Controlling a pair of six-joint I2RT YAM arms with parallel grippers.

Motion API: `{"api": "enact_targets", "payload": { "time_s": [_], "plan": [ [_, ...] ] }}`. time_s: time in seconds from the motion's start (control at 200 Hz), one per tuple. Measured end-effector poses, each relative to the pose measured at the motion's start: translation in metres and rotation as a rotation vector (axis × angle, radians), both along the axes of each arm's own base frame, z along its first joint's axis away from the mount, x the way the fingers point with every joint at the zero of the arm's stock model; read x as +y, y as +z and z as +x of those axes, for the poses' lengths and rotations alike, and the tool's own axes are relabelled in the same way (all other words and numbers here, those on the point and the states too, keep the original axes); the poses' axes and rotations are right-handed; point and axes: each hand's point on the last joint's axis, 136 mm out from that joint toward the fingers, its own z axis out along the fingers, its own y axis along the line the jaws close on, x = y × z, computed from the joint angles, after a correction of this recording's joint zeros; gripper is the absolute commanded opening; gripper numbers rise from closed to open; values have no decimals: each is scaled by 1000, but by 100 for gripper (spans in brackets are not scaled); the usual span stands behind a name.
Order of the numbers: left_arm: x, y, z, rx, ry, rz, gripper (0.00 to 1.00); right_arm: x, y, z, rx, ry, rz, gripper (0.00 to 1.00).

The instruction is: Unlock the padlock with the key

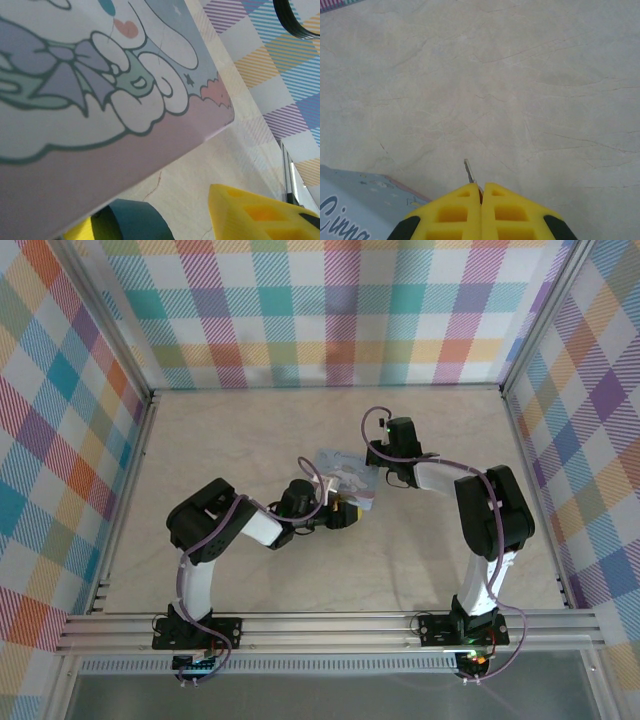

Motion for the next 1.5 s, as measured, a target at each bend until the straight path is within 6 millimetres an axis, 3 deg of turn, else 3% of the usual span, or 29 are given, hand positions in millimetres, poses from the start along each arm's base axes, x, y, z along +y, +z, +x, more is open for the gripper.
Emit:
{"api": "enact_targets", "payload": {
  "time_s": [0.305,0.81,0.995,1.16,1.5],
  "plan": [
    [22,-1,11,29,57,34,58,7,-1,-4,7,20,3,0],
    [48,-6,24,68,104,55,48,7,-1,-9,25,26,-2,0],
    [60,-10,26,75,132,62,37,8,-1,-10,29,31,0,0],
    [67,-15,28,94,147,80,19,8,-1,-10,29,32,1,0],
    [65,-14,28,102,108,83,11,8,2,-12,31,33,0,0]
  ]
}}
